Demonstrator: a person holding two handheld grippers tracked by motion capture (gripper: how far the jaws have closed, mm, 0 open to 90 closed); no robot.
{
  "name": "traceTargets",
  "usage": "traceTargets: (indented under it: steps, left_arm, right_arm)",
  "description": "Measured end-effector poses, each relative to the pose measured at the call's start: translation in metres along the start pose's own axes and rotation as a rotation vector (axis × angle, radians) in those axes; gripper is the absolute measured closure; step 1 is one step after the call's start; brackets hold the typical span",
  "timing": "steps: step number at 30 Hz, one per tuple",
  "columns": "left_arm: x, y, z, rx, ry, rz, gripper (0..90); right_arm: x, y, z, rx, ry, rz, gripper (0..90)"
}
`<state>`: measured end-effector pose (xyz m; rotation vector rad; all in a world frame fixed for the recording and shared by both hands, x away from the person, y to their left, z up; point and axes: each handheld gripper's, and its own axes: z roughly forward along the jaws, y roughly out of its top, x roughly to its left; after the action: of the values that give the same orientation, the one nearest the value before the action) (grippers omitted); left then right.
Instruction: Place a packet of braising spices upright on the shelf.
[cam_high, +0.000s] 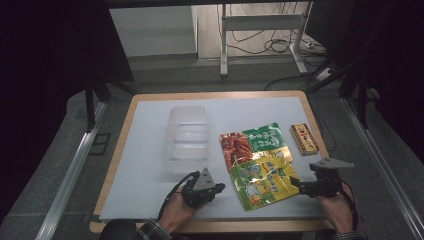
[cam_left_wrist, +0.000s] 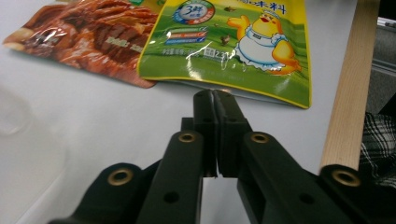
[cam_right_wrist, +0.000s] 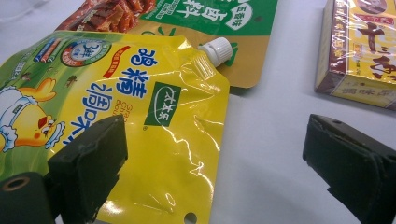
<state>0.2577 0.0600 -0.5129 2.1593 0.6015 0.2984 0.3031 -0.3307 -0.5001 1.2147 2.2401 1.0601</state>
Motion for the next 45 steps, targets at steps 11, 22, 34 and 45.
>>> traceTargets:
  steps: [11,22,34,45]
  left_arm:
    - [-0.002,0.010,0.027,-0.008,-0.061,0.035,90.0]
    - [0.002,0.016,0.053,-0.031,-0.059,0.041,90.0]
    - [-0.007,0.017,0.067,0.040,-0.005,0.109,90.0]
    - [-0.002,0.016,0.065,0.062,-0.048,0.066,90.0]
  right_arm:
    - [0.001,0.000,0.000,0.003,0.001,-0.004,6.4]
    - [0.001,0.001,-0.001,-0.007,-0.008,-0.006,6.6]
    - [0.001,0.001,-0.002,0.001,0.012,0.006,7.9]
    - [0.004,-0.001,0.004,0.046,0.082,0.030,7.9]
